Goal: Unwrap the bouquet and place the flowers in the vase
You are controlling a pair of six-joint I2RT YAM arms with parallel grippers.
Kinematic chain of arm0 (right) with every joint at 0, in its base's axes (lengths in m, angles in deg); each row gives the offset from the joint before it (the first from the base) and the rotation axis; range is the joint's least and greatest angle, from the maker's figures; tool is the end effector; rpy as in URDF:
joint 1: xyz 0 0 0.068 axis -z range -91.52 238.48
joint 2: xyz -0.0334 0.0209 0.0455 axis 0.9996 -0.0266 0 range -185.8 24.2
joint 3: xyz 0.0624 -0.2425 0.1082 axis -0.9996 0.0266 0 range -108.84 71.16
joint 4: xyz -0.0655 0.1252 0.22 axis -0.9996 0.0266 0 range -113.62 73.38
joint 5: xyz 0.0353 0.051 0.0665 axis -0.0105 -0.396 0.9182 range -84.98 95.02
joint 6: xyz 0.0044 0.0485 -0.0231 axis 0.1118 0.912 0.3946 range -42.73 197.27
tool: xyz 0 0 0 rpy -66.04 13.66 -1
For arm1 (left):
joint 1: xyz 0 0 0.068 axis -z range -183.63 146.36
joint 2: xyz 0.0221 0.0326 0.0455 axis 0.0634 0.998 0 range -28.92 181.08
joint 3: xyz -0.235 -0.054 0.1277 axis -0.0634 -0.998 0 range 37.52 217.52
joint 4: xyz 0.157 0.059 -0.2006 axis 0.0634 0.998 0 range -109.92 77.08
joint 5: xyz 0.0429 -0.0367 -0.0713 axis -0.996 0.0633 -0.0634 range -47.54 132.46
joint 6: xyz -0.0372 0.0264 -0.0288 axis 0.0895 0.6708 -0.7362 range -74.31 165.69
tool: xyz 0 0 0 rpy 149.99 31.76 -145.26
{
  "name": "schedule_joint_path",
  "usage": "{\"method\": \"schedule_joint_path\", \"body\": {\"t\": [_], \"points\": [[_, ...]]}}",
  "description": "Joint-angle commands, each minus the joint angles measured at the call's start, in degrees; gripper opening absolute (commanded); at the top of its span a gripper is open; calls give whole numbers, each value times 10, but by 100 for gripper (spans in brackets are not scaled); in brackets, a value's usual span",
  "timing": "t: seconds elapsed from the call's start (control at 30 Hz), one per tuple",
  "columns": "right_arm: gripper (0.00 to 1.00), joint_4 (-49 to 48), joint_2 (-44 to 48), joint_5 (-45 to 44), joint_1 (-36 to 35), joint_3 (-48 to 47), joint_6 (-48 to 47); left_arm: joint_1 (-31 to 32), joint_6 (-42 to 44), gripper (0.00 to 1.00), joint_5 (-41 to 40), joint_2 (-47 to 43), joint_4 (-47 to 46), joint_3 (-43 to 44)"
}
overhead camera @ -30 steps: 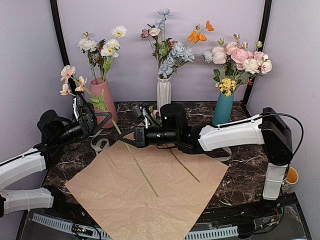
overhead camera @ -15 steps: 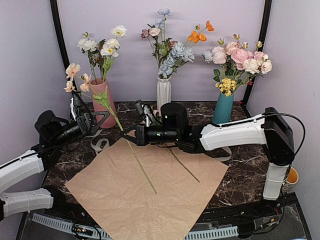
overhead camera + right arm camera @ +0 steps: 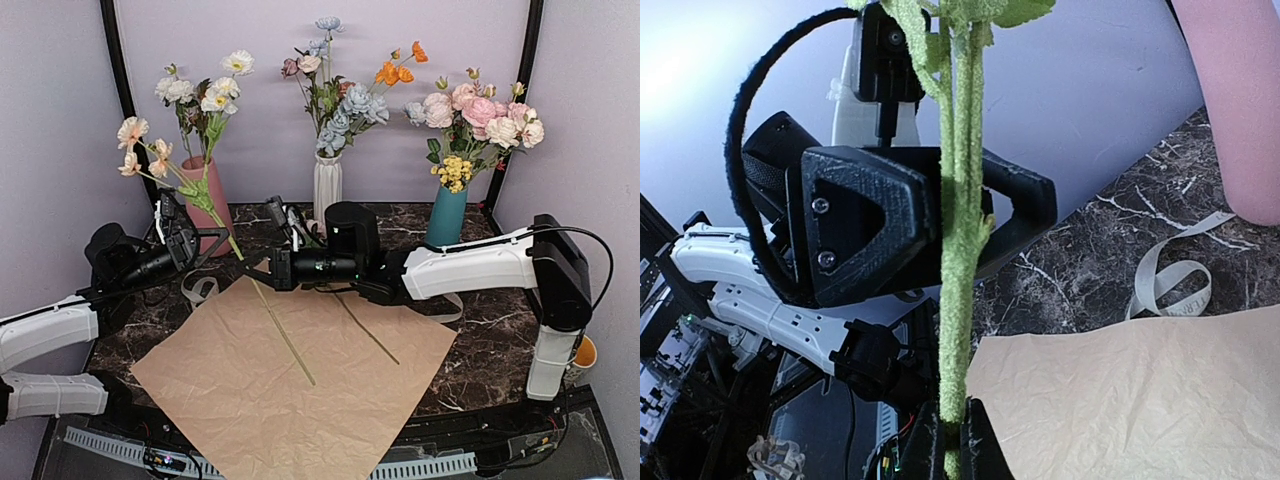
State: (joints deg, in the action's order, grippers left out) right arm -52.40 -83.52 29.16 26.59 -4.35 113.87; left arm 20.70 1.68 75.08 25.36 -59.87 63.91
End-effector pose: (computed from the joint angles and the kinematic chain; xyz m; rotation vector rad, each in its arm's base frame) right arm 0.1973 0.4002 0.2787 -0.7763 1.7412 1.5941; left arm 0.1854 -0.1049 0.2880 0.2688 1.5166 -1.3562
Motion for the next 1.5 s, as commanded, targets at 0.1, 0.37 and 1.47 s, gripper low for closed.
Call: {"method": "schedule_joint_path", "body": {"t": [0.1,0.37,1.47], "points": [[0,-27,0,28,-8,-2,-23,6,-21,27,29,32,-117,-5],[46,36,35,-9,10,33,-116,7,32,0,3,28,-71,23],[83,15,90,-236,135,279,-273,-8,567,0,-564,196,259,647]]}}
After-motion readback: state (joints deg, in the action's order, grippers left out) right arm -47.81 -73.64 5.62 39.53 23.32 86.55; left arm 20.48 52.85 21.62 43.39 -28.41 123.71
